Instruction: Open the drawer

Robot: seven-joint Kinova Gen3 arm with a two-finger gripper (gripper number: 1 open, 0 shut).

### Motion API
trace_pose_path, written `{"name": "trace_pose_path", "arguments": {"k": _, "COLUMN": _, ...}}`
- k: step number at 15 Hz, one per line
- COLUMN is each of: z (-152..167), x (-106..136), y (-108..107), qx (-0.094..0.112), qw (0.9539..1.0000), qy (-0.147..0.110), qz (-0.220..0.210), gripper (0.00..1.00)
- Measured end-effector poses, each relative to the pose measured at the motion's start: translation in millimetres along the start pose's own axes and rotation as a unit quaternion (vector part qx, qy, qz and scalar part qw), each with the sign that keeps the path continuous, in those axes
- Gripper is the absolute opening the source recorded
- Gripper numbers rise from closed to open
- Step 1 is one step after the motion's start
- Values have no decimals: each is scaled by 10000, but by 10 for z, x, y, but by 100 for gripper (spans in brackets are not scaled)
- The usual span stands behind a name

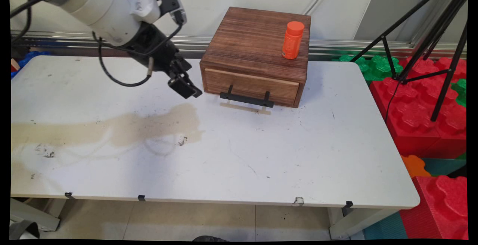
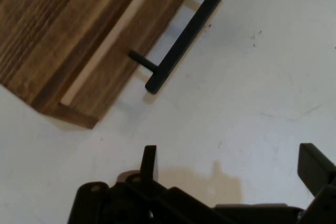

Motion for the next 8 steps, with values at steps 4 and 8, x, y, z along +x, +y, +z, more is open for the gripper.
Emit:
{"name": "trace_pose_path", "arguments": {"k": 4, "z": 172, "x": 208, "y": 1, "qx": -80, "qw": 9997, "qy": -78, "qz": 234, "gripper": 100}}
{"name": "trace_pose_path", "arguments": {"k": 8, "z": 331, "x": 351, "y": -9, "qx": -123, "qw": 9988, "qy": -143, "qz": 454, "gripper": 100}}
